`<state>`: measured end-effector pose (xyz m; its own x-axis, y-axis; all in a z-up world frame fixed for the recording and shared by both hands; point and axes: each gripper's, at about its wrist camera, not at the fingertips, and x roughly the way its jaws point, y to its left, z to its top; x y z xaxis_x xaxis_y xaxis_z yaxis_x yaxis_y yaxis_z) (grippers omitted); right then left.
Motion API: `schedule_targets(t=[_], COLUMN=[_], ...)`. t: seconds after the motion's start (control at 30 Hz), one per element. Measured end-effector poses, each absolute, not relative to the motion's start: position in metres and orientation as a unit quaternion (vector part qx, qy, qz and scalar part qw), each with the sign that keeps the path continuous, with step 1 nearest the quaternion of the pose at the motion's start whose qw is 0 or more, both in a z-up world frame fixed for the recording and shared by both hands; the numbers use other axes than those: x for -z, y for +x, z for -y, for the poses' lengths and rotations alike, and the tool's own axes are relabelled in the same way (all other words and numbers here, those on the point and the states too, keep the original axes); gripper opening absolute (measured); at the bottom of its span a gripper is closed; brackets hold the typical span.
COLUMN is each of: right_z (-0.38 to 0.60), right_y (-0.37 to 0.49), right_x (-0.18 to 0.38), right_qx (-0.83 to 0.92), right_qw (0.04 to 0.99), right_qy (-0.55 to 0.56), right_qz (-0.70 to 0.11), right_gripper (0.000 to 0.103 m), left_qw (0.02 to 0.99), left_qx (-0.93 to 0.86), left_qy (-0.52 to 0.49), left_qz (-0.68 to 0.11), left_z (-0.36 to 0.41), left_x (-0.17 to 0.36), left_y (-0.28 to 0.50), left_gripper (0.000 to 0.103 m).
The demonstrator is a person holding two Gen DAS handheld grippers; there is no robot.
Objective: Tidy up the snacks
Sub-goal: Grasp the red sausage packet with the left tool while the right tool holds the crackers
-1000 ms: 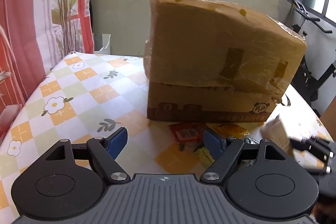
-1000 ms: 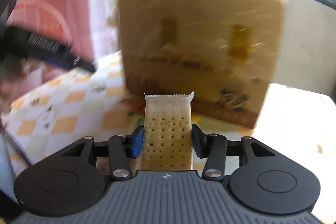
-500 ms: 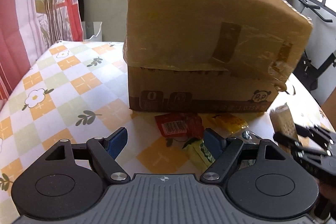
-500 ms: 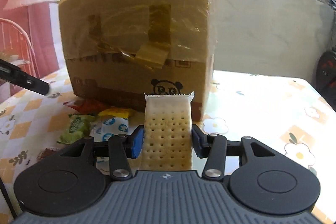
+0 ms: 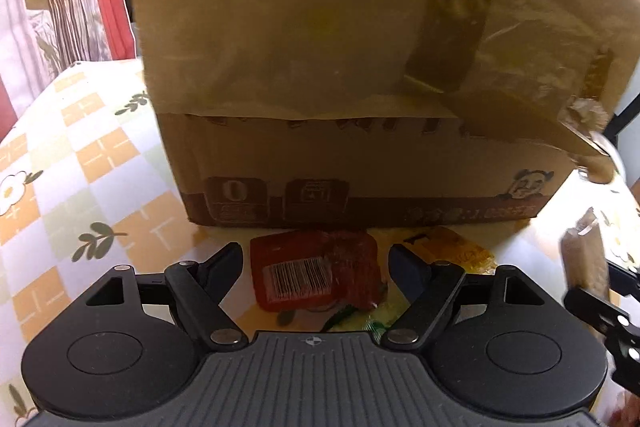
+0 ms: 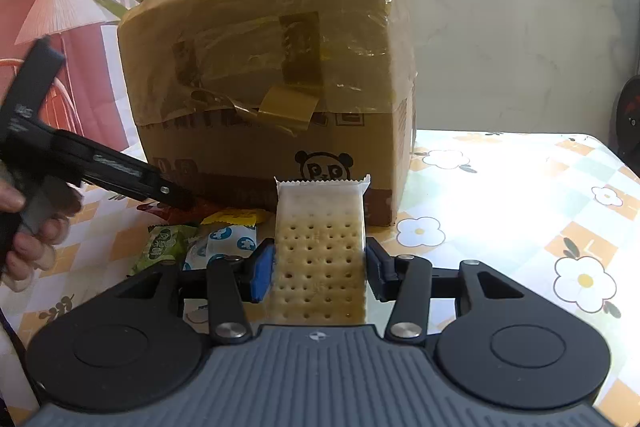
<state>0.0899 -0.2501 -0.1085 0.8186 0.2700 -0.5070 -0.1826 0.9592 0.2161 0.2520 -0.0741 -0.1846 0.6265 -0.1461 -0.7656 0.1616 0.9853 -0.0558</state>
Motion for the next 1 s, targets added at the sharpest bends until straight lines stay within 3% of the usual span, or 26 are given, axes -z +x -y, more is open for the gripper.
schedule_targets(t=[0.23, 0.37, 0.43, 0.6, 1.0], right_z=[0.251, 0.249, 0.250, 0.251, 0.250], right_y=[0.095, 0.094, 0.095, 0.096, 0.100], right_x=[0.112, 0.113, 0.114, 0.115, 0.117], right_qx=[-0.118, -0.123, -0.123, -0.124, -0.125], right_qw=[0.945, 0.944, 0.943, 0.943, 0.940], right_qy=[0.087, 0.081, 0.083, 0.085, 0.080], right_qz=[-0.291, -0.294, -0.297, -0.298, -0.308], right_gripper=[0.049, 0.049, 0.049, 0.049, 0.049], left_qw=[0.906, 0.912, 0.912, 0.918, 0.928], left_qx=[0.068, 0.070, 0.078, 0.093, 0.080], left_qy=[0.016, 0.031, 0.027, 0.027, 0.006], left_qz=[-0.418, -0.404, -0.401, -0.384, -0.363], left_z=[0.078, 0.079, 0.077, 0.072, 0.050], left_x=[0.200, 0.202, 0.200, 0.192, 0.180], left_y=[0.260, 0.251, 0.243, 0.222, 0.190], left_gripper=[0.081, 0.069, 0.054, 0.032, 0.027])
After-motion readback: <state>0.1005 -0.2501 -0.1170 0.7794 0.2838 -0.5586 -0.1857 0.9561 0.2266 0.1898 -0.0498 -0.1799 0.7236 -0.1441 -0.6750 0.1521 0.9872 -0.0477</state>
